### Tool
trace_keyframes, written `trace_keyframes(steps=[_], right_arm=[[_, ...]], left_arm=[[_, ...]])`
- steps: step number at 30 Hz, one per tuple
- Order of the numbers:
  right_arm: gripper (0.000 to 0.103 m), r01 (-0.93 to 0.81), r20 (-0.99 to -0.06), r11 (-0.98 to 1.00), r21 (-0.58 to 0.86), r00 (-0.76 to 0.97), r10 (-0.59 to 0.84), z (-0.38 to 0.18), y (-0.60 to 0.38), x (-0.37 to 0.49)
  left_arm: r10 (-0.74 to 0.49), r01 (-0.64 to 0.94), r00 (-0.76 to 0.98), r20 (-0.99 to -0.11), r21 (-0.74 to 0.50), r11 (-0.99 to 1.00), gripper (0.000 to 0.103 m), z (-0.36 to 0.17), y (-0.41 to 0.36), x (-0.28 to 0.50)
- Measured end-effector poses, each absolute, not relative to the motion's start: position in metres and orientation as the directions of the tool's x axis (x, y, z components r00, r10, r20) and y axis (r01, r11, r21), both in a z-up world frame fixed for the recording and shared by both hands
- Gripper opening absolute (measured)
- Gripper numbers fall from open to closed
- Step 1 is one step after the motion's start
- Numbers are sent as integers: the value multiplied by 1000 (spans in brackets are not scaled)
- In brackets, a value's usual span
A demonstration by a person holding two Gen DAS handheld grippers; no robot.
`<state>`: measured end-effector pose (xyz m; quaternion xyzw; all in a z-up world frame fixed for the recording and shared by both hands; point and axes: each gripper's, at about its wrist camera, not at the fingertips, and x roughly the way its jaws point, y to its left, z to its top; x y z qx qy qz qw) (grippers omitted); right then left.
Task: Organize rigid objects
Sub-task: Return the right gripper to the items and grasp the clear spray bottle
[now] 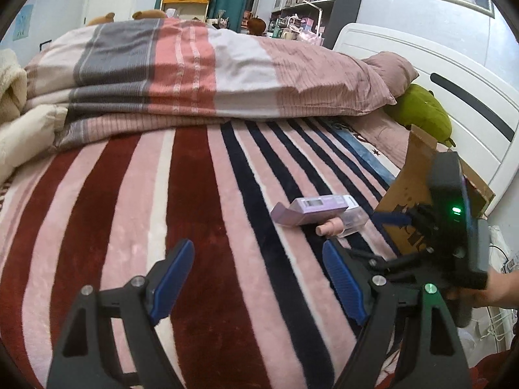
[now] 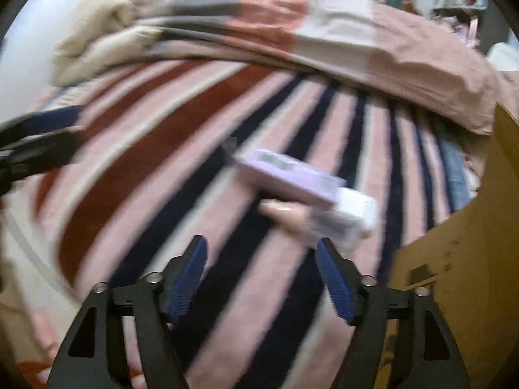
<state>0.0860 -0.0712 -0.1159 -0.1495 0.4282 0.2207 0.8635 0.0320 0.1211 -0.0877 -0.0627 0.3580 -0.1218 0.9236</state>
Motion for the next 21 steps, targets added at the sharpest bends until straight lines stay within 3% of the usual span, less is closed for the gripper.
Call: trace_keyframes(steps=[1, 4, 9, 13, 14, 21], right_arm=[[83, -476, -799, 873, -104, 563, 212, -122, -73, 93], [85, -425, -806, 894, -144, 575, 143, -140, -74, 109], [85, -399, -808, 900, -173, 580, 102, -157, -72, 126], [83, -383, -795, 911, -154, 596, 116, -157, -74, 132], [76, -381, -794, 913, -148, 596, 120, -157, -74, 134], [76, -415, -784, 903, -107, 594, 181, -154, -73, 122]], left_arm=[[-273, 180, 713, -646, -207, 962, 79, -90, 122, 33], [-285, 178, 703, -651, -226, 958, 79, -99, 126, 38], [-294, 179, 690, -661, -239, 955, 79, -111, 128, 44], [-297, 173, 685, -666, -248, 953, 79, -115, 129, 44], [-299, 173, 684, -665, -250, 953, 79, -115, 129, 44], [-306, 185, 686, -660, -249, 951, 79, -107, 125, 41]])
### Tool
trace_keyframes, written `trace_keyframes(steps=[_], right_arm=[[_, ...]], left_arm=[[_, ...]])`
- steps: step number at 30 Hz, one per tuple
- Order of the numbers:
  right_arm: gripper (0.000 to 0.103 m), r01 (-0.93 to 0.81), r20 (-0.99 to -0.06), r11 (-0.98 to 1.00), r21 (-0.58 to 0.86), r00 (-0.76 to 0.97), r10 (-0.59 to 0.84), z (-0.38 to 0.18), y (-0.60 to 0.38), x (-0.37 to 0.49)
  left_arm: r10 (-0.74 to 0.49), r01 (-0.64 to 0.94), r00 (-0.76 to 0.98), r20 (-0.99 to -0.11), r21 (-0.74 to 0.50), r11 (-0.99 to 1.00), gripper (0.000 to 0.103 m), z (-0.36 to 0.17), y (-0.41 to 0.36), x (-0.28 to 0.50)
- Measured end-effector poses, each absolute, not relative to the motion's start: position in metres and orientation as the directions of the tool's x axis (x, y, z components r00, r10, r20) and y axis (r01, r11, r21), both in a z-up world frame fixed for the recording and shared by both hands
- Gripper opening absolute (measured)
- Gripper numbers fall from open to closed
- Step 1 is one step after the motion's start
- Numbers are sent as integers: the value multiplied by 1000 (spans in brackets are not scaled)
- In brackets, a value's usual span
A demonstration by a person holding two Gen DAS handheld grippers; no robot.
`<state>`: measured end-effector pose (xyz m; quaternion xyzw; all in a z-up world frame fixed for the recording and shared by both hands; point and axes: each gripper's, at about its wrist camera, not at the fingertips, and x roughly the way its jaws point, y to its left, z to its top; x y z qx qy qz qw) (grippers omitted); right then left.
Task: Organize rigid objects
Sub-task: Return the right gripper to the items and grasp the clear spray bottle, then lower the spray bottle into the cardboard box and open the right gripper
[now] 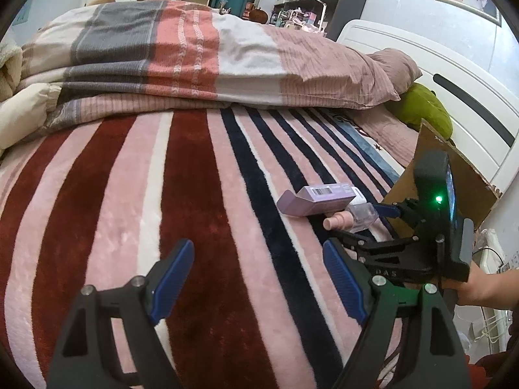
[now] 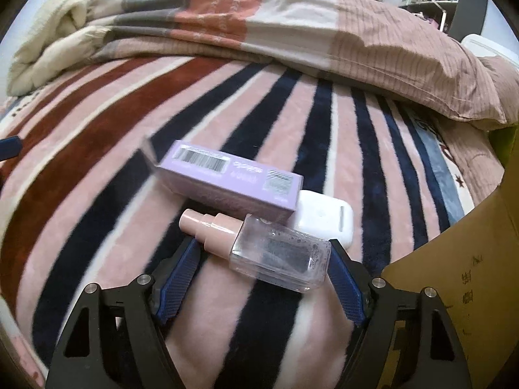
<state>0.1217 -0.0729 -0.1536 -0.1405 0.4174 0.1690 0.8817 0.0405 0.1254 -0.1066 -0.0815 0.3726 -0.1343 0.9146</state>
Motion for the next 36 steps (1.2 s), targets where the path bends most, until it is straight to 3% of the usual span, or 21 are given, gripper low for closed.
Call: trace_keyframes(steps=[12, 16, 19, 20, 36], right_arm=[[76, -688, -707, 724, -47, 535, 462, -87, -45, 56], [76, -743, -661, 666, -67, 533, 528, -55, -49, 35], [75, -751, -633, 655, -88, 550, 545, -38, -59, 27], [71, -748, -624, 657, -95, 559, 546, -34, -63, 26], [69, -637, -520, 765, -96, 688, 507, 16, -193, 43]], left_arm=[[-470, 324, 635, -613, -341, 882, 78, -70, 82, 38], [-537, 378, 613, -580, -381, 843, 61, -51, 65, 37], [-571, 413, 597, -564, -395, 821, 46, -36, 50, 38], [-572, 423, 596, -564, -385, 820, 44, -30, 42, 38], [-629, 571, 528, -570, -310, 760, 41, 27, -93, 76]])
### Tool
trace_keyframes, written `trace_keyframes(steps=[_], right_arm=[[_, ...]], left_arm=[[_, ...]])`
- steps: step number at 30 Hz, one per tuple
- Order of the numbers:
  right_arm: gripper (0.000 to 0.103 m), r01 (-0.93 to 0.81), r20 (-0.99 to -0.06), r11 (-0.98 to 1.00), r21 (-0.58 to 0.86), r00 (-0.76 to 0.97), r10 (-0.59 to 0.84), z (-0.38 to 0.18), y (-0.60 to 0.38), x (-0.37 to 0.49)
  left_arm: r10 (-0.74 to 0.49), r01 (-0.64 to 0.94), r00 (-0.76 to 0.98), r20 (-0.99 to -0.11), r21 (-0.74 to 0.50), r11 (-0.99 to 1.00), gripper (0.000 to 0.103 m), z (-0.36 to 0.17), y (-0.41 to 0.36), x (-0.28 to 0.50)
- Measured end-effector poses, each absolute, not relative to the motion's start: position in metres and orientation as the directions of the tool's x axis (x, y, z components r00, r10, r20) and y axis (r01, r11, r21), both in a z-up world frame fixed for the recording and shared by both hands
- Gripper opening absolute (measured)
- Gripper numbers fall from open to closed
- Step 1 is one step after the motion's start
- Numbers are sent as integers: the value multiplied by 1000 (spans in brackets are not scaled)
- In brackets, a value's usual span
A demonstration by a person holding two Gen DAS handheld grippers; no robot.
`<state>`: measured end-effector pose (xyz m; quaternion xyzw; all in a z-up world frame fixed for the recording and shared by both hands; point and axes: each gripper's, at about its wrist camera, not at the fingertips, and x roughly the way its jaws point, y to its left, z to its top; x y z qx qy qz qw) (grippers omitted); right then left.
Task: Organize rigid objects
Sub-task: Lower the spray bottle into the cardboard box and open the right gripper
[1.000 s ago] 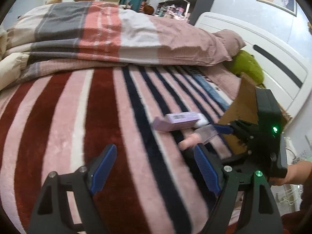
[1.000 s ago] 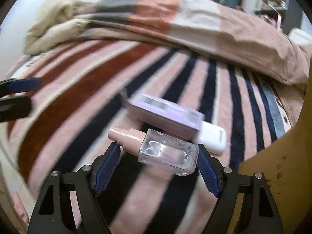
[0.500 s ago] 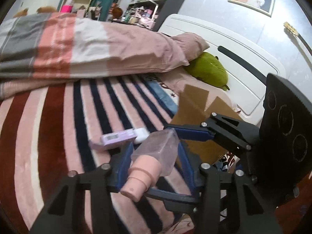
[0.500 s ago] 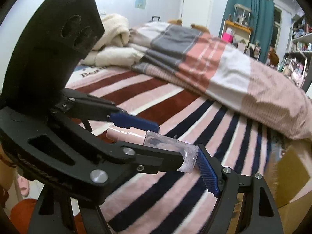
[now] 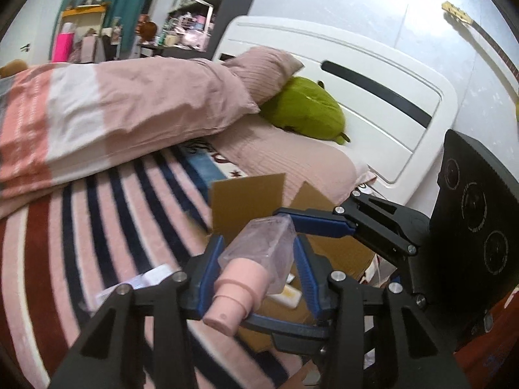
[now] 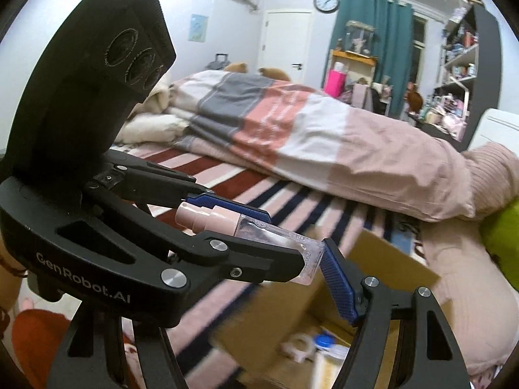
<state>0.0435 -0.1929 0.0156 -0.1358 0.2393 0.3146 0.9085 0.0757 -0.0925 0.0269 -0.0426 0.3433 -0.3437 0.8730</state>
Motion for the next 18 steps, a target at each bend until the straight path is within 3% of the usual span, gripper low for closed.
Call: trace_keyframes(steps=[15, 18], right_arm=[[69, -525, -680, 851, 2, 624, 386, -6, -277, 84], [70, -520, -717, 854, 10, 592, 368, -12, -278, 86]], left_arm=[[-626, 583, 349, -697, -361, 728, 41, 0, -177, 124], [-619, 574, 373, -691, -353, 739, 56, 4, -170, 122]])
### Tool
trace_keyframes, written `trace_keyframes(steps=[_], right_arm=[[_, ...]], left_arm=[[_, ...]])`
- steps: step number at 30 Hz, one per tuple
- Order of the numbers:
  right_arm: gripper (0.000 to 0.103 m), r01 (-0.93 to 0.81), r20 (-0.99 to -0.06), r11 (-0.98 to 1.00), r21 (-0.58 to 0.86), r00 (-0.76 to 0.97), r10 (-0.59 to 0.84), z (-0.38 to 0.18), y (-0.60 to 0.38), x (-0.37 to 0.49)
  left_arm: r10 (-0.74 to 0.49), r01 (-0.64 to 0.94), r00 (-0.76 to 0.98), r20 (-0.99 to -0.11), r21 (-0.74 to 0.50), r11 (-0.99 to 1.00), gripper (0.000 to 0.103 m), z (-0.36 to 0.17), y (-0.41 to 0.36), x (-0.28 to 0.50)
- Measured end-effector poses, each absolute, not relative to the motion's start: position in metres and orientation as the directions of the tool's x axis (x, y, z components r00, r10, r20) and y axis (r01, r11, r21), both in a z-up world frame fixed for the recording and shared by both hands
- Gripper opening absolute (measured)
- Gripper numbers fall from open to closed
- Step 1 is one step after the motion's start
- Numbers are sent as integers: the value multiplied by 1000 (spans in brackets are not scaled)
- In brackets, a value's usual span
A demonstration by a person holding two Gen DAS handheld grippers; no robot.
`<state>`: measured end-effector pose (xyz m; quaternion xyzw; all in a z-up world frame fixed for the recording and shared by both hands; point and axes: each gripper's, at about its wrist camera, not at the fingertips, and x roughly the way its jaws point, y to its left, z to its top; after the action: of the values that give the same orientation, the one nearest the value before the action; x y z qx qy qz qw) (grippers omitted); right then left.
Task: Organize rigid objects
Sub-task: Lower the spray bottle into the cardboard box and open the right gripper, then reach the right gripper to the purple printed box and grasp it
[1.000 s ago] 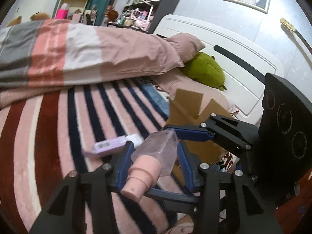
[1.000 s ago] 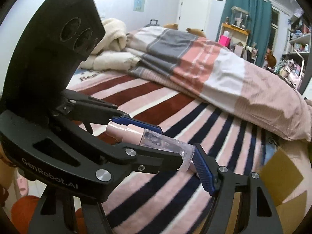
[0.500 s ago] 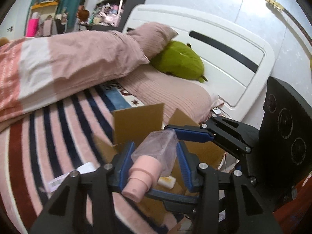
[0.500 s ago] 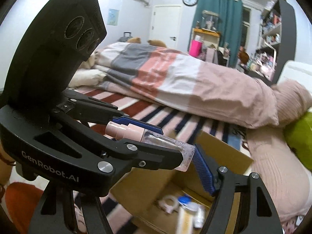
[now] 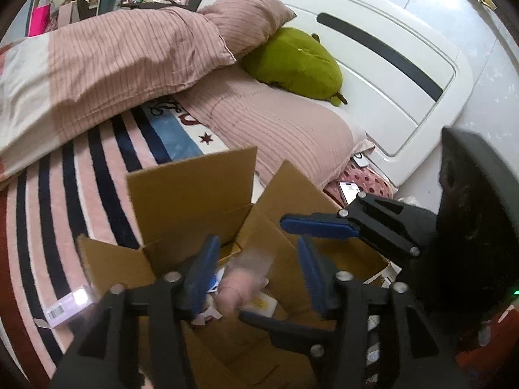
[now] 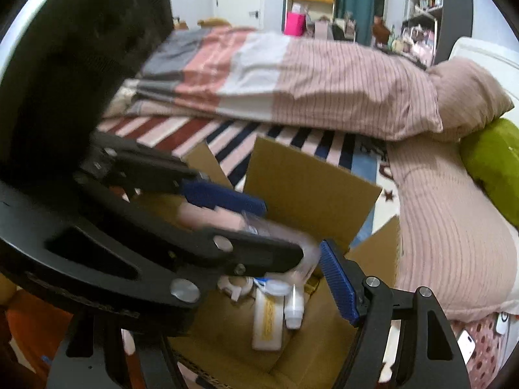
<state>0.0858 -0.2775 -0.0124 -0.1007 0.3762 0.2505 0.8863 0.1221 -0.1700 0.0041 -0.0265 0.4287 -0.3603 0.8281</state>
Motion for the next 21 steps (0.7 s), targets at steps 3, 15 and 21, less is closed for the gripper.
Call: trace_keyframes(steps=[3, 15, 21], right_arm=[[75, -516, -722, 857, 4, 591, 359, -15, -276, 84], [75, -577, -641, 817, 18, 620, 452, 15, -231, 63], [75, -675, -621, 737, 32, 564, 544, 19, -163, 51]], left_arm=[[-601, 560, 422, -678, -326, 761, 63, 12, -152, 115], [-475, 397, 633, -612, -270, 877, 64, 32, -31, 74], [-367, 271, 703, -609, -248, 930, 65, 10, 40, 52]])
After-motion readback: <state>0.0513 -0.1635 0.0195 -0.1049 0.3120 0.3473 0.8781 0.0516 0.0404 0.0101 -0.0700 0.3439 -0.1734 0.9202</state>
